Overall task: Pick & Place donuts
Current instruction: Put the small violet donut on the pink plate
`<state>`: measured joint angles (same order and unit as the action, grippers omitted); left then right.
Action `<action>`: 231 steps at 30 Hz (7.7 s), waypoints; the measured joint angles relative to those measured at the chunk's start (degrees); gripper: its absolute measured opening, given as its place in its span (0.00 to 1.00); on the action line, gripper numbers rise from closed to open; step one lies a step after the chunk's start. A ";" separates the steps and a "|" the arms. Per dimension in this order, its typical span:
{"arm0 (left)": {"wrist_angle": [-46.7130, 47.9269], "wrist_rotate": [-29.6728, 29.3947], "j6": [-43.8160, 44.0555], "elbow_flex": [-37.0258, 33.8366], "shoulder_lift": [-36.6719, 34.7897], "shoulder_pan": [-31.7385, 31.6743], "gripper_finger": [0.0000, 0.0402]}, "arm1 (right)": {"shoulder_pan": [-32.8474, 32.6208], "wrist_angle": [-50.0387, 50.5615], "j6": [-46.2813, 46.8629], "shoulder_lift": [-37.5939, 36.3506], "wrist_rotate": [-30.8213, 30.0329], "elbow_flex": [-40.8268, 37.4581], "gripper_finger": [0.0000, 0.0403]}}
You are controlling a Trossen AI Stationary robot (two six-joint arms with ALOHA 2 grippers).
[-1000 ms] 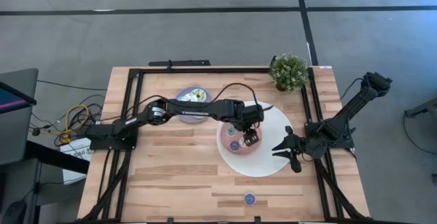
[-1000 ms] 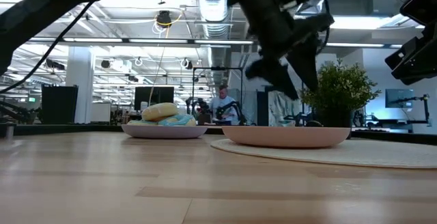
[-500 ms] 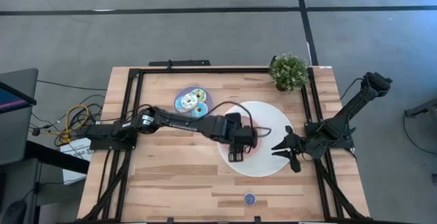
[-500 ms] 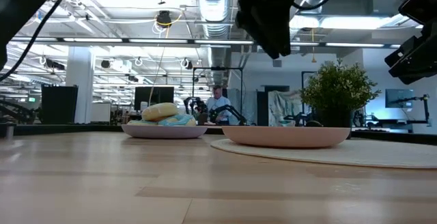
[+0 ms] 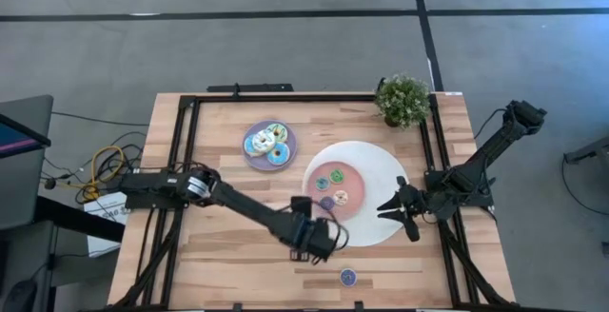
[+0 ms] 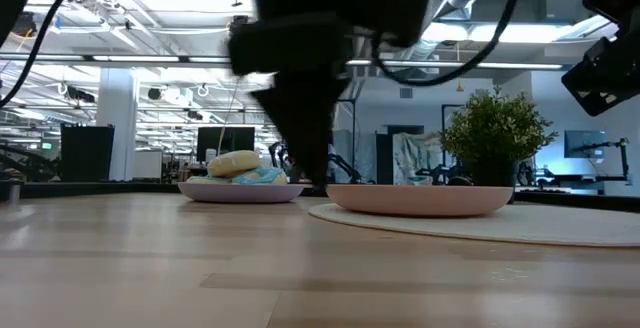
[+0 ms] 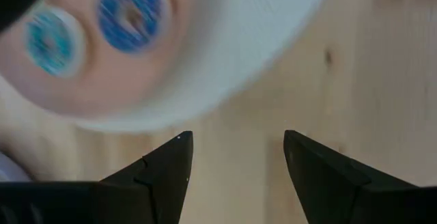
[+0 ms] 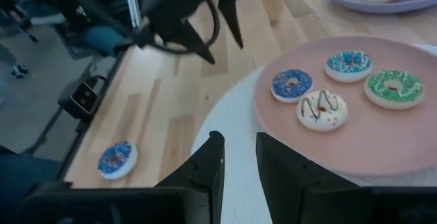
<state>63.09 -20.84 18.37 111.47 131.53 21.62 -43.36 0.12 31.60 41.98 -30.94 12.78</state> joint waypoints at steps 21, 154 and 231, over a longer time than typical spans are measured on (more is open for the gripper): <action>-65.55 -10.39 7.14 -67.31 -40.83 9.86 0.56 | 7.34 -2.99 4.28 12.99 3.85 10.31 0.45; -65.51 14.86 -17.28 -110.82 -128.15 -19.12 0.56 | -10.09 -8.80 4.37 70.95 -3.89 40.30 0.70; -65.51 14.84 -17.29 -110.82 -128.13 -19.12 0.56 | 35.72 -7.62 -3.79 39.91 12.90 11.74 0.53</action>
<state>-2.42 -6.00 1.08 0.64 3.40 2.50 -7.64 -7.51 27.81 81.89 -18.04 24.51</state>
